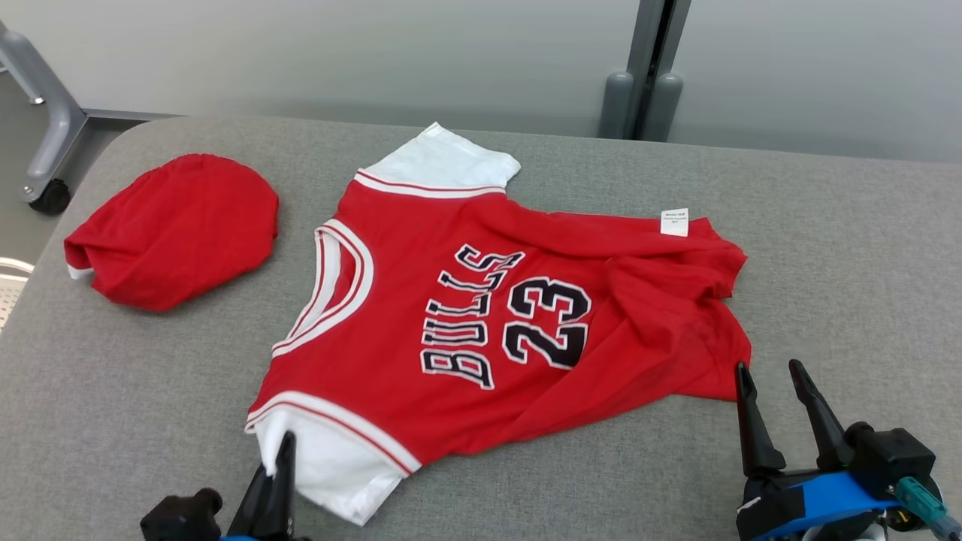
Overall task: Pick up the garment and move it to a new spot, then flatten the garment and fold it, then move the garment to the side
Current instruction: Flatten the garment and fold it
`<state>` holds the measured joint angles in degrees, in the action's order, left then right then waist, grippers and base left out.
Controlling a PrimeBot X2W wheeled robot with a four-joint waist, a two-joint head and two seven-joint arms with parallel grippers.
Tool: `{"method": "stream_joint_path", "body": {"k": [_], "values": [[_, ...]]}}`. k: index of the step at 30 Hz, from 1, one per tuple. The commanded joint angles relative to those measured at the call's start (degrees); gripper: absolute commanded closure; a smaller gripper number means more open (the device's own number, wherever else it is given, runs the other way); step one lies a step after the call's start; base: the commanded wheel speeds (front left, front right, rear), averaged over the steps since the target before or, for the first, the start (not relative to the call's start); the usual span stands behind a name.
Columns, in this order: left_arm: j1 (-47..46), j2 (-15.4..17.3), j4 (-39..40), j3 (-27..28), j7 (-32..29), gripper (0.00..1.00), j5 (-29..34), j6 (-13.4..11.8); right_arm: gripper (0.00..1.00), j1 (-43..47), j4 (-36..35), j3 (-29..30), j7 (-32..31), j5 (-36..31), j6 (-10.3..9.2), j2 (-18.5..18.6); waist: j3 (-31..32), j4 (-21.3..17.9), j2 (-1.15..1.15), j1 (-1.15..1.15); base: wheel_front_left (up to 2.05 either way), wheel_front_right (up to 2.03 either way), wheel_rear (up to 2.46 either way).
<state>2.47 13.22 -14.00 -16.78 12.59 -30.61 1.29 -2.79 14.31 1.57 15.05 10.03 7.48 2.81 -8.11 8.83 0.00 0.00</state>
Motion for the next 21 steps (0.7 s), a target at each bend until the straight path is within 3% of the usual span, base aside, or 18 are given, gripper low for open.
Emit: {"method": "stream_joint_path", "body": {"k": [1,5,6,7,13,21], "values": [[1.45,0.69,1.24,0.74,-0.62,1.0,-0.57,-0.78,0.0,0.73,0.19,0.15,0.18,0.37,0.03,0.17,-0.12,0.42,0.0,0.0,0.0,0.0,0.0],[4.22,1.16,2.94,0.83,-2.22,1.0,-0.94,-2.32,0.0,0.43,0.64,-0.17,0.18,0.47,0.03,0.17,0.03,0.7,0.0,0.0,0.0,0.0,0.0],[4.6,1.33,2.52,0.91,-2.41,0.64,-0.93,-2.54,0.0,0.3,0.81,-0.28,0.18,0.49,0.03,0.17,0.14,0.64,0.0,0.0,0.0,0.0,0.0],[4.74,1.38,2.12,0.89,-2.34,0.0,-0.85,-2.72,0.0,0.14,0.99,-0.43,0.18,0.52,0.03,0.17,0.26,0.53,0.0,0.0,0.0,0.0,0.0],[2.59,1.17,0.68,3.03,1.98,0.0,2.04,-3.81,0.0,0.17,1.11,-0.83,0.17,-0.11,0.02,0.18,1.27,-0.83,0.0,0.0,0.0,0.0,0.0],[0.85,-2.27,7.3,9.57,2.64,0.0,9.97,-1.31,0.0,0.76,0.94,-1.48,0.18,-0.53,0.03,0.17,3.29,-3.82,0.0,0.0,0.0,0.0,0.0]]}}
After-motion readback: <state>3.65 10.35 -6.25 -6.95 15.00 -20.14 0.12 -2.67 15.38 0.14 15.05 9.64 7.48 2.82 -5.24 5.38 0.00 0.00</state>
